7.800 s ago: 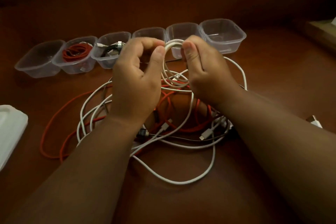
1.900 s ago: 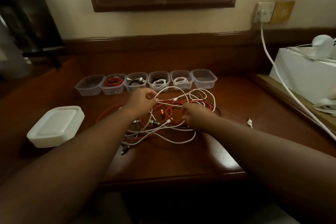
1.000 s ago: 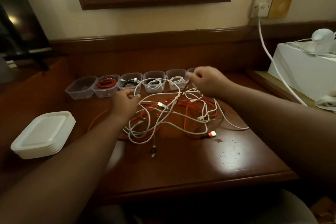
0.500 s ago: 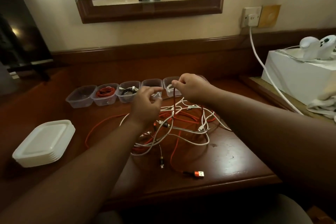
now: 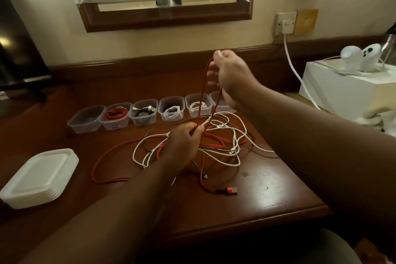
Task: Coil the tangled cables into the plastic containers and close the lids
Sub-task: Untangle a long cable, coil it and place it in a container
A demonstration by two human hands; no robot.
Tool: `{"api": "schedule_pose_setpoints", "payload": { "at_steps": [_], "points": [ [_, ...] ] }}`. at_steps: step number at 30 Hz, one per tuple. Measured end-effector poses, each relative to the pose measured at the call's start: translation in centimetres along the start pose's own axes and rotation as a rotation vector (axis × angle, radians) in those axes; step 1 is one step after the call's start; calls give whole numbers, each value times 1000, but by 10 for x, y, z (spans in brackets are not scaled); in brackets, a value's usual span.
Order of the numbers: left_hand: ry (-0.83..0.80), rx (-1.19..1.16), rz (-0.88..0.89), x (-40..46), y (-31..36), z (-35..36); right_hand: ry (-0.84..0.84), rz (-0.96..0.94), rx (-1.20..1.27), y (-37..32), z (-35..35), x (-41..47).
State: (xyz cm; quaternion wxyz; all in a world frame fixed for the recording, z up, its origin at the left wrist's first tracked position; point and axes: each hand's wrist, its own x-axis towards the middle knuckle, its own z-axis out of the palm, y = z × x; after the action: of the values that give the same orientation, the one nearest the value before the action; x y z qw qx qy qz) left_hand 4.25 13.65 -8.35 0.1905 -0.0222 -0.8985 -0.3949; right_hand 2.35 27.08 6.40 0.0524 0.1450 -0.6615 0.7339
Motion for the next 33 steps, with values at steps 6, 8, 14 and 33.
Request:
{"api": "schedule_pose_setpoints", "payload": {
  "at_steps": [6,8,14,33],
  "points": [
    [-4,-81,-28,4,-6,-6,-40,3,380,-11,-8,7],
    [66,-262,-101,8,1,-12,-51,-71,-46,-4,-8,7],
    [231,-312,4,24,22,-37,-372,-115,-954,34,-3,6],
    [-5,-312,-66,1,-5,-13,-119,16,325,-5,-1,1]
  ]
}}
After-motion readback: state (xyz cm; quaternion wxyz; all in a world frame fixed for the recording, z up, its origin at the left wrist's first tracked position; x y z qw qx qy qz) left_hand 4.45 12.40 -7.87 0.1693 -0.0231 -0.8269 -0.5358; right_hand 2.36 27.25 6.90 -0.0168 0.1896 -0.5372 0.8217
